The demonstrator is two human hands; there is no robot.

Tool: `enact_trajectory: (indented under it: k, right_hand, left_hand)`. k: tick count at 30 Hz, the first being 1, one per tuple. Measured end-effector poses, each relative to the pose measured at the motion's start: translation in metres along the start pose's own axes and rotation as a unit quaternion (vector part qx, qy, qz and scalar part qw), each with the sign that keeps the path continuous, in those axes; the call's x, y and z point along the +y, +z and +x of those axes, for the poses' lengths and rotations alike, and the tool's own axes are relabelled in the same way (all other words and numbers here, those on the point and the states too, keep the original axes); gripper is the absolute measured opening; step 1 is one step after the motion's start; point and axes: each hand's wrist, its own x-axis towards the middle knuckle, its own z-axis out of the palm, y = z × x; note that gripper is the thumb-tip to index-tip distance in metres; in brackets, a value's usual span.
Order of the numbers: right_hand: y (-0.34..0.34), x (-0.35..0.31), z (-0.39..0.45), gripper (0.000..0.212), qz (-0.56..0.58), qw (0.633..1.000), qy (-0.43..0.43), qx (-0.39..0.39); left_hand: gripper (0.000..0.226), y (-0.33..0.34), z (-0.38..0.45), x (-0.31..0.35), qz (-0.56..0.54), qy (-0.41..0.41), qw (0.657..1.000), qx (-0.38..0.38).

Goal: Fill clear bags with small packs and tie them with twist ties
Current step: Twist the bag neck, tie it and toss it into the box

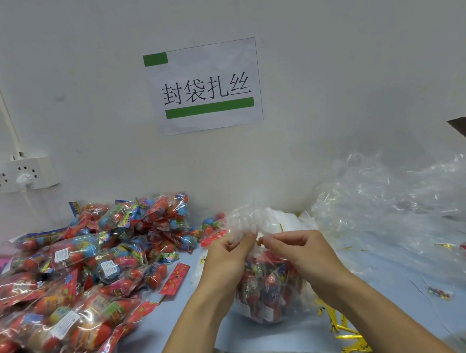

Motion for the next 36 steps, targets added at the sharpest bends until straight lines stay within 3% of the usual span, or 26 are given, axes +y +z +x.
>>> enact_trajectory:
  k: [8,13,18,30,36]
  right_hand:
    - [-0.0003,-0.0031,-0.0032,0.01,0.004,1.0,-0.002,-0.025]
    - [0.0034,-0.0002,-0.0015,0.013,0.025,0.999,0.013,0.023]
    - [0.0034,-0.0005,-0.0029,0.022,0.019,1.0,0.011,-0.01]
    - [0.0009,0.0016,0.0001,0.011,0.001,1.0,0.011,-0.007]
    - [-0.0042,-0.0007,0.0034,0.032,-0.033,0.999,0.021,-0.029]
  left_hand:
    - [0.024,0.0015,0.0006,-0.0006,0.0,0.006,1.0,0.009]
    - [0.027,0.0015,0.0011,-0.0014,0.01,0.004,1.0,0.003]
    - [0.024,0.0011,0.0027,-0.0029,0.017,0.001,1.0,0.0]
    - [0.022,0.0006,0.003,-0.0048,0.026,0.018,0.999,0.007]
    - [0.021,0.0016,0.0011,-0.0046,0.043,0.021,0.999,0.014]
